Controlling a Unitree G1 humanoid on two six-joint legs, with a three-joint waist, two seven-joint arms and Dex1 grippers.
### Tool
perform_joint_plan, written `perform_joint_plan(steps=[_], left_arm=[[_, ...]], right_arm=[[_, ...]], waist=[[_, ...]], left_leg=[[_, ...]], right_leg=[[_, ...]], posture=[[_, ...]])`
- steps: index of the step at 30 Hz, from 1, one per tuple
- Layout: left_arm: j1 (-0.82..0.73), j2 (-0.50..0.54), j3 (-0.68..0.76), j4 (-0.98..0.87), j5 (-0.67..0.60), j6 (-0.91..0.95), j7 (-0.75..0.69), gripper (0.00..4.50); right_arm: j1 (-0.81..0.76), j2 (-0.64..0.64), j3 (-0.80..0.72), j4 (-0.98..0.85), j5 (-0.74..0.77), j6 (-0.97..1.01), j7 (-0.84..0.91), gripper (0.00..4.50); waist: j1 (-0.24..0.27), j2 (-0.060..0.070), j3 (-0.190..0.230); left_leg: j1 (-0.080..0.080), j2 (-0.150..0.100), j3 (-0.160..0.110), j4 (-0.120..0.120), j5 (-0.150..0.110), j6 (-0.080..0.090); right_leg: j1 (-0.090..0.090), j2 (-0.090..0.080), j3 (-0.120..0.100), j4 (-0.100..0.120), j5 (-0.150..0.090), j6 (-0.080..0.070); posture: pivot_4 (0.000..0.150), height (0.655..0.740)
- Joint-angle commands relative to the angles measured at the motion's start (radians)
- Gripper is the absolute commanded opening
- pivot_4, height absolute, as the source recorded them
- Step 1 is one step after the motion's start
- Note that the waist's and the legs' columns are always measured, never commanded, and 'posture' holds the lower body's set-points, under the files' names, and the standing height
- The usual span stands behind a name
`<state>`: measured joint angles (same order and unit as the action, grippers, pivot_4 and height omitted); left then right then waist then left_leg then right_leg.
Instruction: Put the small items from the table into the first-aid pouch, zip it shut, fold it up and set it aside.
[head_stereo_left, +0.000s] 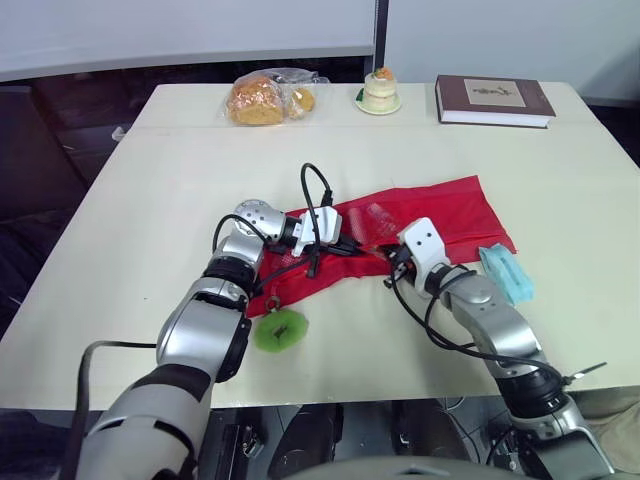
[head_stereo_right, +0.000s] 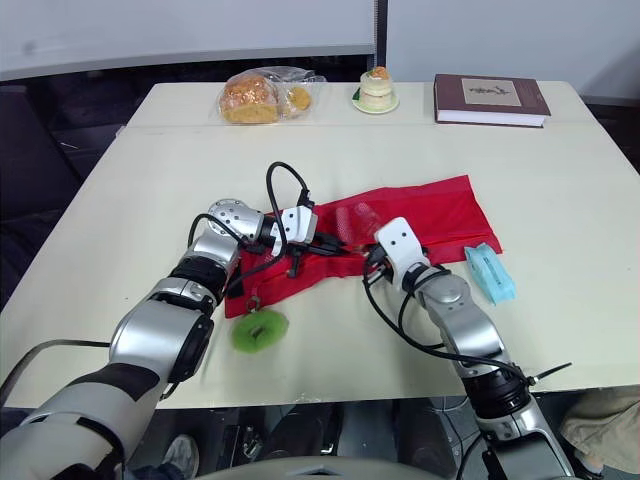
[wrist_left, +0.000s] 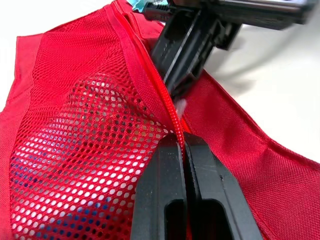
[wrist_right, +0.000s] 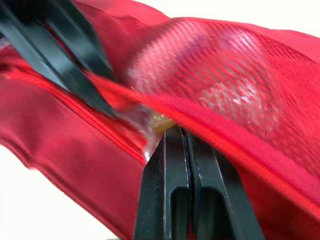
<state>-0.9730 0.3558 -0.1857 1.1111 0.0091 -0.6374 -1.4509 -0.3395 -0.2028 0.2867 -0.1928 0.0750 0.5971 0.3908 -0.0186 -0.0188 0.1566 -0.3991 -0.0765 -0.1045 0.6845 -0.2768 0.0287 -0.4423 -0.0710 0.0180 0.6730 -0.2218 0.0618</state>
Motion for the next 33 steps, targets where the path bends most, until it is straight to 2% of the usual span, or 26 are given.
perform_joint_plan(steps=[1,11,15,21,26,29,33], left_arm=[[-0.016,-0.008,0.01,-0.002,-0.003,-0.021,0.004,0.0],[-0.006,-0.01,0.008,-0.001,-0.003,-0.027,0.002,0.0],[-0.007,-0.006,0.005,0.005,0.004,-0.035,0.004,0.0],[-0.023,0.015,0.0,0.028,0.028,-0.06,0.021,0.0],[-0.052,0.044,-0.007,0.067,0.08,-0.071,0.118,0.0],[-0.073,0.06,-0.006,0.093,0.106,-0.062,0.176,0.0],[-0.088,0.086,0.005,0.115,0.116,-0.046,0.208,0.0]], right_arm=[[-0.024,0.017,0.01,-0.003,-0.011,-0.037,-0.002,0.04],[-0.042,0.049,-0.034,0.068,-0.041,-0.104,-0.064,0.04],[0.009,0.017,-0.03,0.014,-0.039,-0.137,-0.035,0.04],[0.14,-0.059,-0.056,-0.164,0.021,-0.167,0.048,0.04],[0.318,-0.184,-0.196,-0.397,0.154,-0.193,0.167,0.04],[0.393,-0.238,-0.296,-0.457,0.196,-0.215,0.192,0.04],[0.503,-0.295,-0.476,-0.516,0.332,-0.252,0.271,0.04]], waist=[[0.0,0.0,0.0],[0.001,0.0,0.0],[0.002,0.0,0.0],[-0.002,0.0,0.0],[0.001,0.0,0.0],[0.003,0.0,0.0],[0.003,0.0,0.0]], left_leg=[[0.0,0.0,0.0,0.0,0.0,0.0],[0.0,0.0,0.0,0.0,0.0,0.0],[0.0,0.0,0.0,0.0,0.0,0.0],[0.0,0.0,0.0,0.0,0.0,0.0],[0.0,0.0,-0.001,0.0,0.0,0.0],[0.001,0.0,-0.001,0.001,-0.001,0.001],[0.001,0.0,-0.001,0.0,0.0,0.001]], right_leg=[[0.0,0.0,0.0,0.0,0.0,0.0],[0.0,0.0,0.0,0.0,0.0,0.0],[0.0,0.0,0.0,0.0,0.0,0.0],[0.0,0.0,0.0,0.0,0.0,0.0],[0.001,0.0,-0.001,-0.001,0.0,0.0],[0.002,0.0,-0.002,-0.001,0.0,0.0],[0.003,0.0,-0.002,-0.001,0.0,0.0]], posture=[[0.15,0.7289],[0.15,0.7289],[0.15,0.7289],[0.15,0.7289],[0.15,0.7289],[0.15,0.7289],[0.15,0.7289]])
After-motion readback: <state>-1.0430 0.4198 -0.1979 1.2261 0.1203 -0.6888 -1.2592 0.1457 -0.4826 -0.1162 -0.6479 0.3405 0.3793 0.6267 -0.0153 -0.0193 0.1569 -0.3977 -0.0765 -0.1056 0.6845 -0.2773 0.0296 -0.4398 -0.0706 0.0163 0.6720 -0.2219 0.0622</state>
